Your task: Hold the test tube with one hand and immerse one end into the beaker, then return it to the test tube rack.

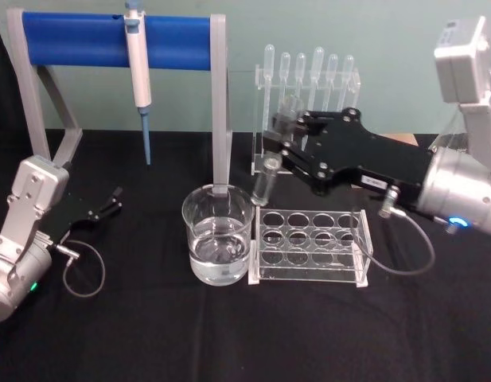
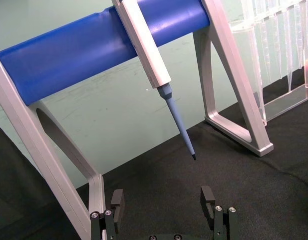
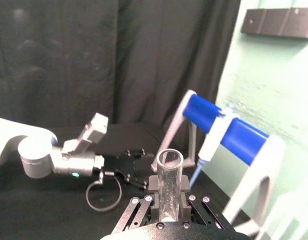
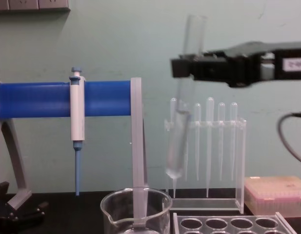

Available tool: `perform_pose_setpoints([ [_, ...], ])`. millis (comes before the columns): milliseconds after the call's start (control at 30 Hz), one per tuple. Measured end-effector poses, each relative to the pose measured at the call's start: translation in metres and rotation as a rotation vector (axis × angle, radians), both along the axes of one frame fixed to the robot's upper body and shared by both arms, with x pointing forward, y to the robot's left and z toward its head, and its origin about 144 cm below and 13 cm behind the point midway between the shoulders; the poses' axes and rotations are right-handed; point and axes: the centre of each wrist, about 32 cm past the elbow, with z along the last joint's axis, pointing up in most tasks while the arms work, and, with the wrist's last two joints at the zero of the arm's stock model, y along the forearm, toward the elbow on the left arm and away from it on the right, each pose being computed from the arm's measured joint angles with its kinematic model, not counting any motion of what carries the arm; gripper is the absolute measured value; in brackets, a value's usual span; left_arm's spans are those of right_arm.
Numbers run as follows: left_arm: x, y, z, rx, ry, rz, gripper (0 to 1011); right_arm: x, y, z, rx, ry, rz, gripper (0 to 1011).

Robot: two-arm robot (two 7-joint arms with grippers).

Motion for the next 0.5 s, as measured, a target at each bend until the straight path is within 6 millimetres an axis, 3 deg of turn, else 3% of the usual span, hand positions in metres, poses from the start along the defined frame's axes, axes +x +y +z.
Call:
perform_pose_setpoints([
  [200,0.0,0.0,0.0,0.0,0.0,0.0,1000,-0.009,-0.021,-0.014,-0.011,0.037,-0.063,225],
  [500,0.0,0.0,0.0,0.0,0.0,0.0,1000,-0.01,-0.037,-0.034,-0.016,0.082,-0.12,225],
])
